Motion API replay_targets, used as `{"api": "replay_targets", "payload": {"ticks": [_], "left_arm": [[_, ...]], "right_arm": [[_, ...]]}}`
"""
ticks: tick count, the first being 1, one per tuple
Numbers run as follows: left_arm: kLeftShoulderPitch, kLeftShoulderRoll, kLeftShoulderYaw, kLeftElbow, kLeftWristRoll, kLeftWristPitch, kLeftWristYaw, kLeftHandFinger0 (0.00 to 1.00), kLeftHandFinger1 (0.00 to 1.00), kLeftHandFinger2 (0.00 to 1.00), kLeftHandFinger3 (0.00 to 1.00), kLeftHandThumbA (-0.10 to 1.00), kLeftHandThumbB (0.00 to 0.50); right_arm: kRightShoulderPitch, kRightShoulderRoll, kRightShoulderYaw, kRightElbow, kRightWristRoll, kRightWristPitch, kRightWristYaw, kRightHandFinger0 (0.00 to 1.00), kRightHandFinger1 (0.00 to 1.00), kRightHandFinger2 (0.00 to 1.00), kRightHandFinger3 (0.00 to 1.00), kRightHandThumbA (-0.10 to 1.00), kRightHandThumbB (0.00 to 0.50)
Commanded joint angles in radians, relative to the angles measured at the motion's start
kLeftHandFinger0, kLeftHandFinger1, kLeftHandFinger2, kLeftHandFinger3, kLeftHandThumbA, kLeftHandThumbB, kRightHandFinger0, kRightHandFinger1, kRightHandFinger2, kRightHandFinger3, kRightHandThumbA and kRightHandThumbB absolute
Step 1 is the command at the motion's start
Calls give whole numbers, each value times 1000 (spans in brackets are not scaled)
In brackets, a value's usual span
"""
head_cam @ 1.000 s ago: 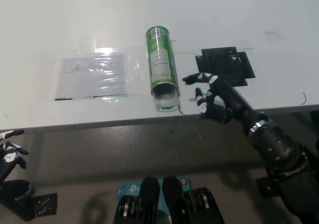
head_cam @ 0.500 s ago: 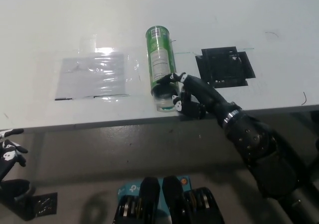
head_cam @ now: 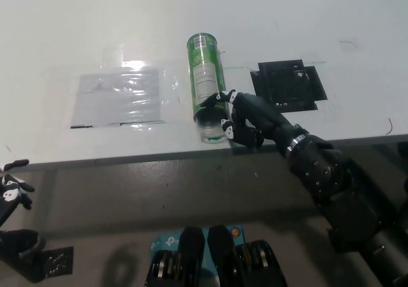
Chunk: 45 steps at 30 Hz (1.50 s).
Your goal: The robot uses its right hand finger to pull out the chips tray kept inside a container in the middle of the desk
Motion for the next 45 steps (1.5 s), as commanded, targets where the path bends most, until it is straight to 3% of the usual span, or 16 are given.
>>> {"api": "replay_targets", "payload": {"ticks": [1, 3, 4, 5, 7, 9, 13, 16, 19, 21, 27, 33, 35, 38, 39, 45], "left_arm": [[-23, 43, 15, -36, -5, 3, -15, 343, 306, 380, 633, -100, 95], [-28, 49, 20, -38, -9, 5, -15, 344, 309, 387, 635, -100, 94], [-31, 49, 20, -32, -10, 2, -17, 349, 314, 396, 643, -100, 93], [-35, 52, 21, -35, -9, 11, -14, 351, 314, 396, 644, -100, 89], [-40, 54, 23, -38, -11, 19, -10, 353, 314, 394, 640, -100, 91], [-52, 58, 23, -31, -9, 18, -9, 354, 314, 389, 636, -100, 100], [-61, 64, 27, -28, -11, 17, -13, 357, 317, 387, 637, -100, 95], [-63, 66, 31, -32, -13, 27, -10, 362, 319, 396, 640, -100, 99], [-65, 67, 33, -39, -14, 40, -8, 366, 325, 396, 638, -100, 93], [-66, 67, 34, -38, -15, 38, -11, 365, 327, 393, 638, -100, 102], [-66, 64, 32, -32, -14, 34, -14, 359, 322, 387, 624, -100, 109], [-69, 64, 31, -21, -15, 16, -21, 349, 316, 385, 629, -100, 101], [-60, 62, 36, -25, -14, 14, -16, 347, 313, 385, 627, -100, 110], [-61, 65, 34, -17, -12, 11, -18, 365, 320, 386, 622, -100, 111], [-62, 64, 35, -19, -12, 15, -17, 360, 317, 379, 621, -100, 116], [-61, 65, 35, -23, -9, 20, -13, 371, 326, 390, 633, -100, 108]], "right_arm": [[12, -39, 14, -19, -63, -54, -5, 58, 88, 668, 694, -100, 262], [26, -42, 10, -32, -65, -39, -2, 32, 80, 691, 700, -100, 246], [47, -48, 8, -41, -63, -33, 3, 210, 285, 727, 711, -100, 227], [58, -50, 11, -43, -71, -40, -3, 287, 355, 740, 716, -100, 226], [71, -49, 13, -57, -84, -33, -2, 262, 340, 713, 721, -100, 232], [101, -50, 25, -78, -101, -12, 14, 62, 180, 733, 758, -100, 216], [138, -29, 33, -44, -81, -70, 3, 192, 254, 736, 774, -100, 216], [153, -14, 50, -19, -109, -94, -28, 110, 176, 751, 769, -100, 220], [161, -1, 57, -17, -121, -91, -37, 210, 262, 727, 777, -100, 214], [158, 9, 68, -9, -139, -93, -47, 167, 249, 757, 785, -100, 216], [169, 19, 73, -18, -149, -76, -57, 264, 282, 747, 784, -100, 223], [214, 20, 65, -58, -141, -56, -61, 80, 195, 745, 799, -100, 198], [235, 21, 63, -96, -148, -15, -47, 161, 280, 798, 811, -100, 186], [261, 22, 50, -133, -144, 8, -46, 130, 270, 815, 802, -100, 184], [283, 23, 40, -169, -140, 24, -49, 22, 167, 800, 797, -100, 187], [373, 24, 8, -328, -114, 74, -31, 0, 84, 753, 792, -100, 197]]}}
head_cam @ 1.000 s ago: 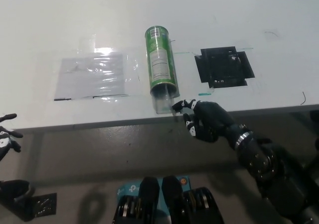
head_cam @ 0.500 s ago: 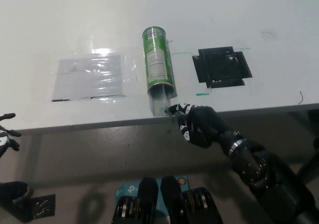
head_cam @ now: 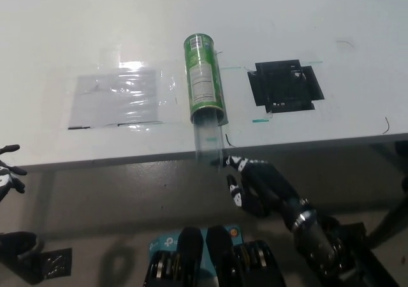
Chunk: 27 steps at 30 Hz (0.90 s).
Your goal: The robot uses its right hand finger to pull out the chips tray kept inside a container in the middle of the desk
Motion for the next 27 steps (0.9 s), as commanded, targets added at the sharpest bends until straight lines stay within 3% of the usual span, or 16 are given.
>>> {"api": "replay_targets", "payload": {"ticks": [1, 4, 8, 18, 20, 21, 22, 27], "left_arm": [[-19, 40, 17, -22, -1, -18, -14, 372, 329, 394, 633, -100, 108], [-21, 39, 18, -13, -5, -28, -19, 368, 327, 389, 628, -100, 112], [-21, 35, 19, -14, -6, -20, -13, 368, 324, 386, 630, -100, 118], [-18, 31, 18, -21, -1, -13, -7, 355, 313, 376, 618, -100, 120], [-8, 28, 16, -13, -3, -27, -14, 352, 315, 377, 615, -100, 117], [-7, 27, 15, -19, 1, -19, -9, 351, 315, 377, 613, -100, 117], [-7, 27, 14, -18, -1, -22, -12, 348, 313, 373, 612, -100, 103], [1, 24, 10, -24, 3, -20, -11, 337, 297, 346, 601, -100, 107]], "right_arm": [[40, 3, -18, -104, 21, 32, 40, 0, 78, 741, 791, -100, 198], [80, 5, -33, -170, 33, 65, 57, 0, 1, 746, 775, -100, 195], [119, -5, -52, -236, 49, 90, 81, 2, 15, 776, 777, -100, 172], [129, 4, -71, -241, 62, 90, 97, 0, 14, 772, 774, -100, 176], [123, 7, -74, -230, 51, 60, 71, 1, 18, 838, 825, -100, 203], [117, 10, -80, -234, 61, 71, 79, 19, 42, 977, 942, -100, 194], [98, 12, -85, -242, 72, 108, 107, 29, 55, 1000, 1000, -100, 189], [73, 1, -81, -231, 55, 57, 95, 91, 134, 1000, 1000, -100, 238]]}}
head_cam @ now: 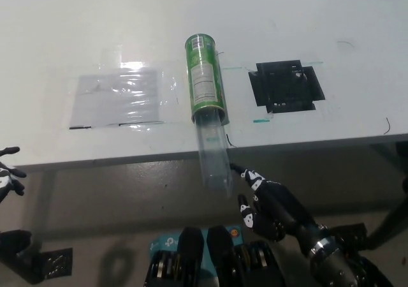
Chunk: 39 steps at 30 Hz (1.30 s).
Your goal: The robot uses its right hand finger to pull out the chips tray kept inside a container in the middle of the desk
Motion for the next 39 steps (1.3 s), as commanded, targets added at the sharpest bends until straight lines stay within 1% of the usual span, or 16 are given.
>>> {"api": "replay_targets", "payload": {"ticks": [1, 3, 8, 12, 13, 16, 22, 24, 25, 27, 29, 30, 32, 33, 38, 39], "left_arm": [[-4, 21, 9, -25, 0, -21, -12, 331, 290, 339, 600, -100, 112], [-4, 23, 9, -15, 3, -40, -17, 333, 288, 335, 597, -100, 106], [8, 20, 8, -17, 4, -38, -16, 345, 294, 338, 594, -100, 106], [13, 21, 9, -14, 4, -45, -17, 343, 295, 343, 594, -100, 105], [14, 19, 9, -5, 3, -51, -19, 343, 288, 334, 580, -100, 109], [20, 18, 10, -6, 2, -53, -18, 345, 287, 329, 572, -100, 111], [31, 15, 5, -12, 12, -50, -12, 340, 287, 336, 584, -100, 116], [32, 16, 6, -11, 5, -46, -14, 341, 290, 346, 594, -100, 114], [32, 18, 5, -9, 8, -50, -16, 342, 291, 347, 595, -100, 110], [33, 18, 5, -5, 7, -52, -17, 336, 286, 343, 596, -100, 115], [33, 17, 7, -2, 3, -56, -19, 334, 281, 340, 594, -100, 113], [34, 18, 4, -3, 10, -59, -17, 334, 280, 338, 593, -100, 112], [31, 17, 3, 3, 5, -58, -19, 343, 283, 340, 590, -100, 113], [33, 18, 1, 0, 12, -56, -16, 340, 282, 339, 593, -100, 103], [35, 14, 0, 12, 6, -73, -22, 329, 277, 326, 581, -100, 108], [36, 14, 0, 8, 7, -67, -19, 328, 276, 323, 576, -100, 113]], "right_arm": [[-62, 2, -22, -28, 18, -23, 11, 111, 145, 1000, 1000, -100, 238], [-80, 8, -34, -36, 14, 18, 17, 162, 167, 1000, 1000, -100, 227], [-84, -8, -84, -68, 55, 28, 24, 71, 122, 1000, 1000, -100, 230], [-72, -23, -118, -94, 80, 37, 36, 64, 97, 1000, 1000, -100, 221], [-50, -35, -149, -137, 96, 68, 41, 32, 34, 1000, 1000, -100, 233], [-29, -63, -185, -174, 108, 83, 52, 0, 33, 1000, 1000, -100, 227], [61, -90, -369, -218, 180, 47, -37, 0, 1, 1000, 1000, -100, 266], [91, -82, -441, -208, 206, 35, -66, 48, 51, 1000, 1000, -100, 260], [102, -65, -474, -194, 236, 16, -81, 328, 129, 1000, 1000, -100, 267], [117, -46, -514, -156, 250, -31, -119, 183, 44, 1000, 1000, -100, 282], [128, -24, -545, -129, 271, -56, -138, 114, 13, 1000, 1000, -100, 279], [138, -5, -576, -97, 336, -90, -141, 127, 39, 1000, 1000, -100, 263], [144, 3, -589, -80, 309, -122, -162, 254, 41, 1000, 1000, -100, 264], [150, 30, -610, -49, 320, -117, -188, 483, 109, 959, 969, -100, 247], [146, 77, -650, -12, 371, -79, -196, 427, 108, 750, 822, -100, 255], [142, 85, -655, -2, 372, -65, -201, 405, 141, 665, 783, -100, 261]]}}
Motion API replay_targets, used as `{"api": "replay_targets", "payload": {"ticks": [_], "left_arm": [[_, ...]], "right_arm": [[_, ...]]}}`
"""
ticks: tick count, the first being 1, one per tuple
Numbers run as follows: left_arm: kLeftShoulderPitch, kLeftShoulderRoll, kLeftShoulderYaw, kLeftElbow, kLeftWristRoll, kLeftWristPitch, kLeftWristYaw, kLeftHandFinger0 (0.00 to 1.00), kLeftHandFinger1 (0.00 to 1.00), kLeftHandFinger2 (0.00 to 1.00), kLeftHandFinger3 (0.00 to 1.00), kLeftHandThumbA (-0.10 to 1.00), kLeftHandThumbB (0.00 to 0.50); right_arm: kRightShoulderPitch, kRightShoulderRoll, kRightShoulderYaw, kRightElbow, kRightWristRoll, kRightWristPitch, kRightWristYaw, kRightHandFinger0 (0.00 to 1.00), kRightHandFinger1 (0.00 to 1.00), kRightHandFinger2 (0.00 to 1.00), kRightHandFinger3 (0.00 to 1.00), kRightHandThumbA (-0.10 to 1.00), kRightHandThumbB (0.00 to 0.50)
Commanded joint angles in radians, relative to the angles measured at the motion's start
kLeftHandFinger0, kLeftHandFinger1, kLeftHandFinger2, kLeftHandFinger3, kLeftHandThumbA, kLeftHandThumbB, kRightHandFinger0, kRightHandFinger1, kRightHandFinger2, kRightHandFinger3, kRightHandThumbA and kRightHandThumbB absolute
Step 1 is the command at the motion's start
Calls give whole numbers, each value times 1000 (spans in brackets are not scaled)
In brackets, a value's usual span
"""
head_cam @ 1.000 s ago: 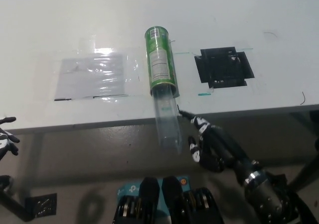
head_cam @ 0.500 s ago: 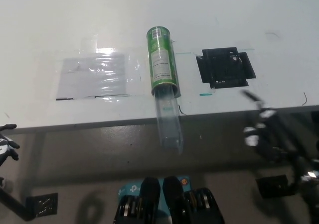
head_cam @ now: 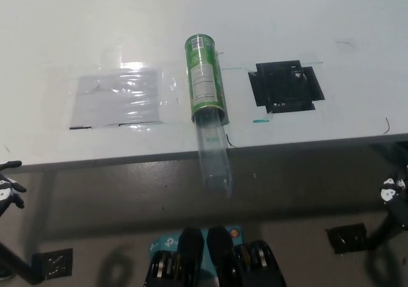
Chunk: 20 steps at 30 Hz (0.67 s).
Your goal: The robot uses its right hand finger to pull out the chips tray kept inside a container in the middle of the desk
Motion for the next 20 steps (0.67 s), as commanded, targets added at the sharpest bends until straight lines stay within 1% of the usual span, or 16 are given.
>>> {"api": "replay_targets", "payload": {"ticks": [1, 2, 3, 4, 5, 6, 7, 8, 9, 10, 11, 13, 15, 17, 18, 20], "left_arm": [[-3, 16, 7, -5, 2, -40, -18, 326, 276, 322, 575, -100, 114], [-3, 19, 4, -3, 8, -48, -19, 328, 278, 327, 583, -100, 107], [-2, 20, 4, -2, 9, -50, -20, 327, 279, 328, 586, -100, 108], [3, 13, -1, -1, 12, -55, -20, 325, 277, 327, 587, -100, 109], [3, 13, -1, 1, 12, -57, -20, 327, 277, 326, 587, -100, 113], [3, 14, -2, 1, 15, -54, -18, 328, 279, 327, 586, -100, 114], [3, 14, -2, 2, 14, -55, -18, 328, 279, 327, 585, -100, 112], [3, 15, -2, 2, 13, -52, -19, 332, 280, 328, 583, -100, 111], [3, 15, -2, 2, 12, -52, -20, 334, 281, 329, 583, -100, 111], [2, 14, -3, 1, 13, -54, -19, 329, 277, 325, 574, -100, 113], [2, 13, -3, -2, 13, -49, -17, 327, 274, 321, 574, -100, 115], [5, 12, 0, -3, 11, -52, -16, 328, 272, 320, 577, -100, 120], [6, 13, 0, -1, 10, -52, -18, 326, 277, 329, 587, -100, 118], [1, 12, -1, 2, 9, -54, -19, 322, 275, 327, 581, -100, 118], [1, 14, -2, 4, 12, -57, -20, 322, 275, 328, 581, -100, 117], [1, 16, -5, 6, 15, -62, -23, 323, 276, 330, 582, -100, 116]], "right_arm": [[-16, 15, -30, 13, 70, -27, -62, 390, 152, 625, 761, -100, 263], [-23, 21, -33, 17, 77, -14, -61, 401, 258, 577, 728, -100, 258], [-24, 22, -34, 17, 77, -9, -60, 388, 275, 569, 720, -100, 258], [-19, 17, -35, 13, 72, 1, -61, 350, 280, 560, 712, -100, 263], [-19, 18, -34, 9, 69, 11, -63, 359, 283, 545, 704, -100, 265], [-21, 19, -32, 9, 64, 20, -67, 425, 312, 545, 697, -100, 261], [-22, 18, -30, 10, 64, 17, -70, 449, 314, 540, 693, -100, 265], [-25, 15, -27, 20, 59, 1, -75, 413, 282, 543, 683, -100, 273], [-25, 14, -27, 21, 59, -1, -76, 409, 281, 542, 681, -100, 273], [-27, 14, -27, 26, 70, -10, -76, 442, 310, 531, 655, -100, 273], [-29, 15, -27, 24, 68, 6, -80, 597, 407, 538, 656, -100, 274], [-36, 13, -25, 19, 75, 25, -79, 622, 411, 533, 647, -100, 275], [-39, 13, -26, 23, 84, 28, -79, 626, 404, 547, 669, -100, 273], [-44, 11, -26, 26, 88, 23, -85, 546, 362, 544, 669, -100, 274], [-45, 10, -26, 27, 88, 24, -86, 544, 334, 537, 668, -100, 277], [-46, 8, -25, 30, 89, 24, -88, 543, 323, 535, 667, -100, 278]]}}
